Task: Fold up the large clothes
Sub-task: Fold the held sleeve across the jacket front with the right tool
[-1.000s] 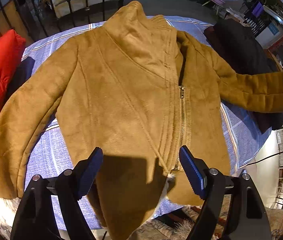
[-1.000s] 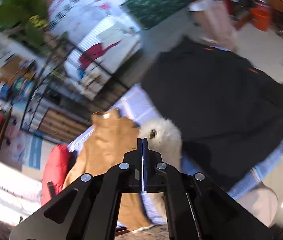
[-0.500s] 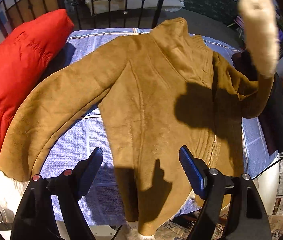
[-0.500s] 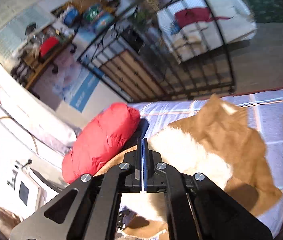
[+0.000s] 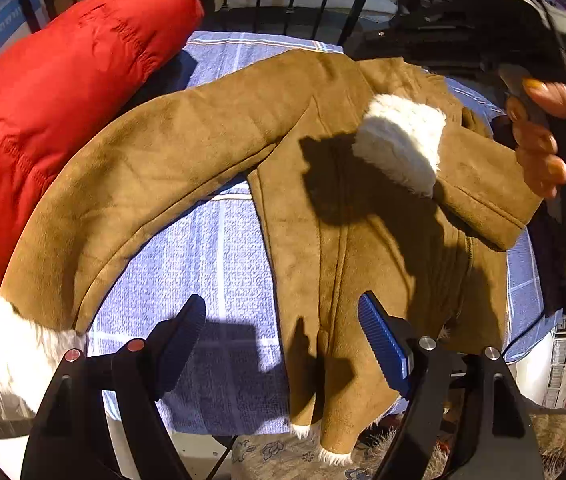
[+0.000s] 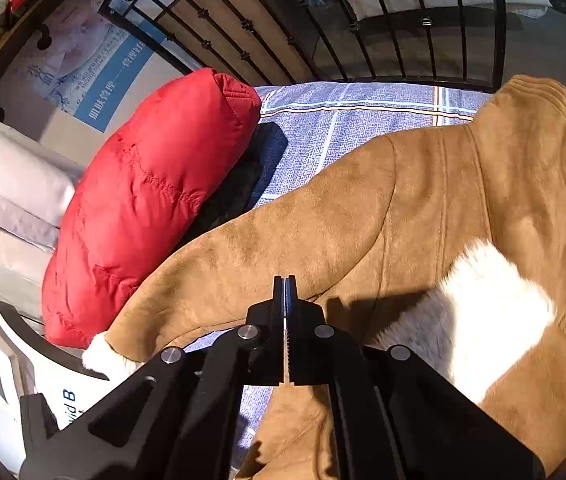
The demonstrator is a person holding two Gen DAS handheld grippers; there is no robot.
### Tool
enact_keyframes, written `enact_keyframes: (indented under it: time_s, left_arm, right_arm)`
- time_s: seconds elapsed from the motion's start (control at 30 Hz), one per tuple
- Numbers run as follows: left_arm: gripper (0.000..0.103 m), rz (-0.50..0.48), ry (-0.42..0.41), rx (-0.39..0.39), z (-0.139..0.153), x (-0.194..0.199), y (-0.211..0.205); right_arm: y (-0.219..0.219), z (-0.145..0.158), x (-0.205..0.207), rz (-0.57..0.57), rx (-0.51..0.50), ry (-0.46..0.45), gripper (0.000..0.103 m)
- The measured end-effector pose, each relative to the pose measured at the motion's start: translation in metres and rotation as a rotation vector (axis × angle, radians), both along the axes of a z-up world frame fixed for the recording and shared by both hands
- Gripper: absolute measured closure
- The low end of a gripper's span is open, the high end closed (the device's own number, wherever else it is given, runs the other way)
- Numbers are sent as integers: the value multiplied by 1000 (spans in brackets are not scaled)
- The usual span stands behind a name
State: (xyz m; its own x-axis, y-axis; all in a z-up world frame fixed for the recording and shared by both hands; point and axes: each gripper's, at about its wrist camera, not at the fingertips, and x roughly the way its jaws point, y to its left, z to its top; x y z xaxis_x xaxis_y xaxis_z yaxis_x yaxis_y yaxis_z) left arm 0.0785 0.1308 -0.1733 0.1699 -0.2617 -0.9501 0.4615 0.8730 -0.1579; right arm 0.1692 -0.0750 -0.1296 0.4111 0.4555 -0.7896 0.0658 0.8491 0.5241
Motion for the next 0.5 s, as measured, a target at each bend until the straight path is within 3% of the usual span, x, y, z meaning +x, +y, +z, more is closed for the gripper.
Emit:
enact_keyframes:
  time_s: [0.07, 0.1, 0.13, 0.2, 0.3, 0.4, 0.5]
  left_arm:
    - [26, -27, 3, -31, 0, 14, -16]
    - [26, -41, 3, -52, -1, 24, -27]
    - [26, -54, 4, -70, -1, 33, -37]
    - [26, -82, 5, -109, -3, 53, -62]
    - [25, -115, 12, -157, -12, 83, -105]
    - [25, -137, 59, -181, -35, 109, -146]
    - [25, -155, 121, -141, -69, 125, -183]
  right_arm:
    - [-27, 15, -23, -37, -59, -30, 78]
    - [-45, 23, -35, -68, -91, -40, 41]
    - [-63, 29, -47, -111, -126, -55, 17]
    - [-105, 40, -76, -198, -200, -59, 17]
    - [-162, 42, -111, -324, -234, -6, 17]
    - [-213, 37, -150, -489, -175, 35, 17]
    - [-250, 26, -186, -639, -103, 83, 17]
